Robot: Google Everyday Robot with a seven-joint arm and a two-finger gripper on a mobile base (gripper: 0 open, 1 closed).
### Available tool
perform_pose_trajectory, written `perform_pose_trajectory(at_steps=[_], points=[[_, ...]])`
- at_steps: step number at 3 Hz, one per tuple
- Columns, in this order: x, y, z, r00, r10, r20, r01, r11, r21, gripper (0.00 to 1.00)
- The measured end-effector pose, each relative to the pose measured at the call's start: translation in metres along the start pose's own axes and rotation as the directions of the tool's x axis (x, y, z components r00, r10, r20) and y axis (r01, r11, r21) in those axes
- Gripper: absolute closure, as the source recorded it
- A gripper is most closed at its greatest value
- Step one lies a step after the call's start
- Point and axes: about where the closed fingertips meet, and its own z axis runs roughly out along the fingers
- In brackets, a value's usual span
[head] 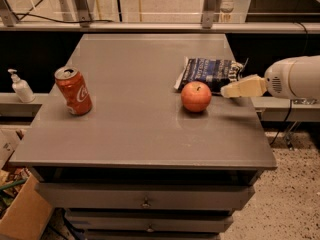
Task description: Move blue chip bag near apple
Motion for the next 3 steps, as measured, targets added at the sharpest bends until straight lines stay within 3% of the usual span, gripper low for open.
perform_pose_trajectory(at_steps=[1,2,3], points=[[-0.007,-0.018,0.005,0.997,0.026,0.069,-0.022,0.9985,-0.049,0.0],[-0.022,-0.043,0.013,0.985,0.001,0.174,0.018,0.9943,-0.105,0.0],[-0.03,-0.065,0.013,0.958,-0.028,0.284,0.065,0.9902,-0.124,0.0]])
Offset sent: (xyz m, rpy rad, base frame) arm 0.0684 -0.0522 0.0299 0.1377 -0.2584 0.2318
